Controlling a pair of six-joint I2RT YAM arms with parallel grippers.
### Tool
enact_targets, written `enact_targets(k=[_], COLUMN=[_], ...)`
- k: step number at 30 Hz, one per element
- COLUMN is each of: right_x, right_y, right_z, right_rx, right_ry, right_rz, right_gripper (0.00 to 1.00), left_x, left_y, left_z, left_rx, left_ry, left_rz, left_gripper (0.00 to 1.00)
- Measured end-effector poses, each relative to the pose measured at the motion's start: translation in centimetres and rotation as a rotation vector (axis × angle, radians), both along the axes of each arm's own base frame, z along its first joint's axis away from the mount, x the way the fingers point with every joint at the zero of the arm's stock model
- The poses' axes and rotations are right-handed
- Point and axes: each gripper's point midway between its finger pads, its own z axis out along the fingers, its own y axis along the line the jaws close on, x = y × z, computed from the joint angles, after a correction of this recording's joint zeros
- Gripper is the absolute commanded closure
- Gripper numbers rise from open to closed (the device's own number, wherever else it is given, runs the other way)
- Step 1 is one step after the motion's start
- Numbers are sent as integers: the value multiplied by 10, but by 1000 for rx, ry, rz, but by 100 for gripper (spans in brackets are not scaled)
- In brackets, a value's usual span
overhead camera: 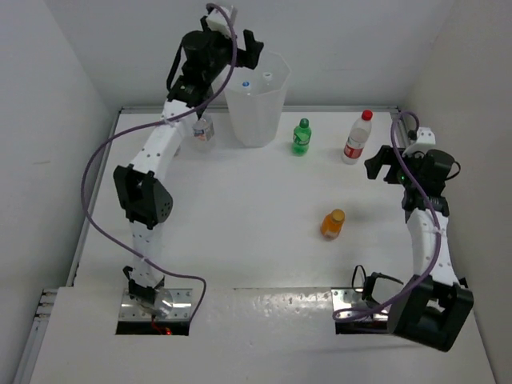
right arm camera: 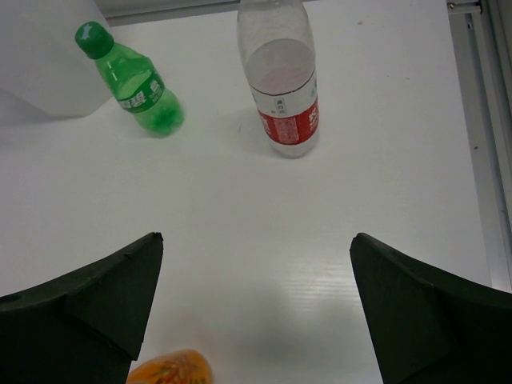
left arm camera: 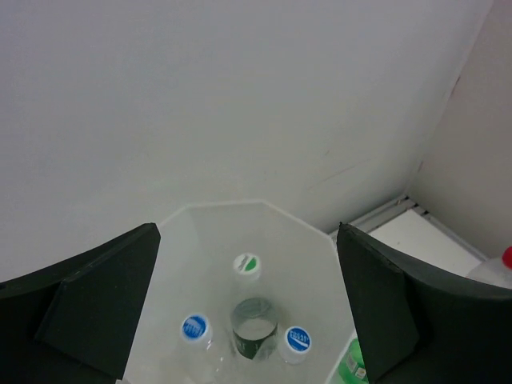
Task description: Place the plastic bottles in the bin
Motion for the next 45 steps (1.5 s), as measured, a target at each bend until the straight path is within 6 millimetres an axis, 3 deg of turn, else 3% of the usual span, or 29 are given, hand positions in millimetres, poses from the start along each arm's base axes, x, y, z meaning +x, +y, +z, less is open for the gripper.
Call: enact_targets(k=[3, 8, 12, 15, 18, 24, 27, 30, 31, 34, 36, 40, 43, 45], right_x=[21, 54, 84, 109, 131, 179, 192, 196, 197, 198, 198, 192, 184, 182], right_y=[-2, -1, 1, 1, 4, 7, 9, 11, 12, 12, 12, 17, 26, 37], right_z=[-12, -44, -47, -39, -36, -40, -52, -65, -68, -66, -61, -24, 33, 87], right_rx=[-29, -20, -23, -41, -46, -67, -78, -84, -84, -84, -82, -58, -34, -25], right_ry=[-8, 27, 12, -28, -50, -71, -61, -38, -33, -44, -55, -112, -210, -312], right_rz=[34, 81, 112, 131, 160, 196, 208, 209, 208, 202, 201, 199, 209, 226], right_gripper=[1, 0, 0, 0, 0, 0, 6, 29, 44, 73, 81, 91, 94, 97], left_x=[-29, -114, -183, -210, -215, -195, -190, -186, -184, -179, -178, -181, -189, -195], left_y=[11, 41, 66, 76, 78, 80, 90, 105, 115, 150, 177, 234, 269, 285], left_z=[50, 143, 173, 177, 160, 97, 86, 83, 83, 83, 78, 61, 26, -8], left_rx=[-10, -35, -45, -50, -41, 17, 39, 56, 59, 60, 49, -4, -37, -53], left_ry=[-74, -228, -282, -289, -247, -70, -33, -27, -26, -14, 22, 113, 208, 289], left_rz=[1, 2, 4, 6, 3, 23, 52, 94, 121, 210, 269, 379, 440, 469], left_gripper=[0, 0, 0, 0, 0, 0, 0, 0, 0, 0, 0, 0, 0, 0])
